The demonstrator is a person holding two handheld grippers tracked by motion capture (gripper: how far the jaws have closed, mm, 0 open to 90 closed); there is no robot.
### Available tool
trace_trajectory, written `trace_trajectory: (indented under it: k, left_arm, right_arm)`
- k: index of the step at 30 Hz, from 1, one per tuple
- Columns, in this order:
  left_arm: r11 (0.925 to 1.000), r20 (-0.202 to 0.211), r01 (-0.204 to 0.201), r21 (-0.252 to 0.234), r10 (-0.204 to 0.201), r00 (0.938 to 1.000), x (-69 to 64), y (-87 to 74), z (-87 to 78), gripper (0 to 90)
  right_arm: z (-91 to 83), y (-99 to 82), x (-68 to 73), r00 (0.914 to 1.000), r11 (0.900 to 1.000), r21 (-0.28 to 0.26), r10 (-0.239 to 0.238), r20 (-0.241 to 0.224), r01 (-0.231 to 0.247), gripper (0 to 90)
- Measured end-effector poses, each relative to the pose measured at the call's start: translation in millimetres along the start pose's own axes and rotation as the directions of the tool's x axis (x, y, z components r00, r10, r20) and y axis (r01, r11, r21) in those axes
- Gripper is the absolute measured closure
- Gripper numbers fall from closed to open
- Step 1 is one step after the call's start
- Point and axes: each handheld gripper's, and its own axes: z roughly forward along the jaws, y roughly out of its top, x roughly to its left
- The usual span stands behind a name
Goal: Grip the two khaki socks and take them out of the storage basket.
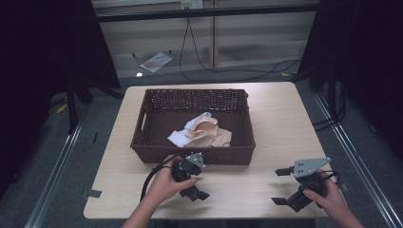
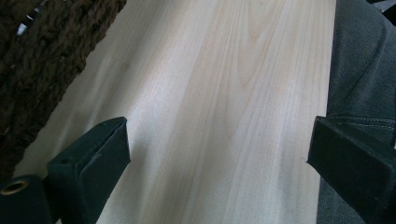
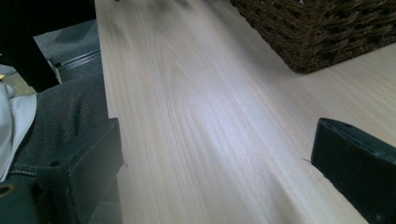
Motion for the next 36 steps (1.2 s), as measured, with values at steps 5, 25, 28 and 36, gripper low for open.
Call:
trace_trajectory:
  k: [5,25,28,36]
  left_arm:
    - [1.0000,-0.001,0.006,0.001,-0.006,1.0000,0.9,4.1,-7.1,5.7]
    - [0.9954,0.077,-0.003,0.096,-0.005,0.9970,0.1,30.5,-26.9,6.1]
    - [0.9949,0.087,0.001,0.100,-0.010,0.9962,0.9,34.8,-31.5,6.1]
    - [0.9906,0.093,0.000,0.137,-0.013,0.9956,3.6,52.0,-53.6,6.1]
  right_arm:
    - [-0.2,0.1,-0.1,1.0000,1.0000,-0.004,0.003,0.003,-0.003,1.5]
    - [-0.5,-0.5,-0.3,1.0000,1.0000,-0.004,0.005,0.004,-0.005,1.5]
    - [-0.6,-0.5,-0.2,1.0000,1.0000,-0.004,0.005,0.004,-0.005,1.5]
    - [-0.4,-0.4,-0.2,1.0000,1.0000,-0.005,0.006,0.004,-0.006,1.5]
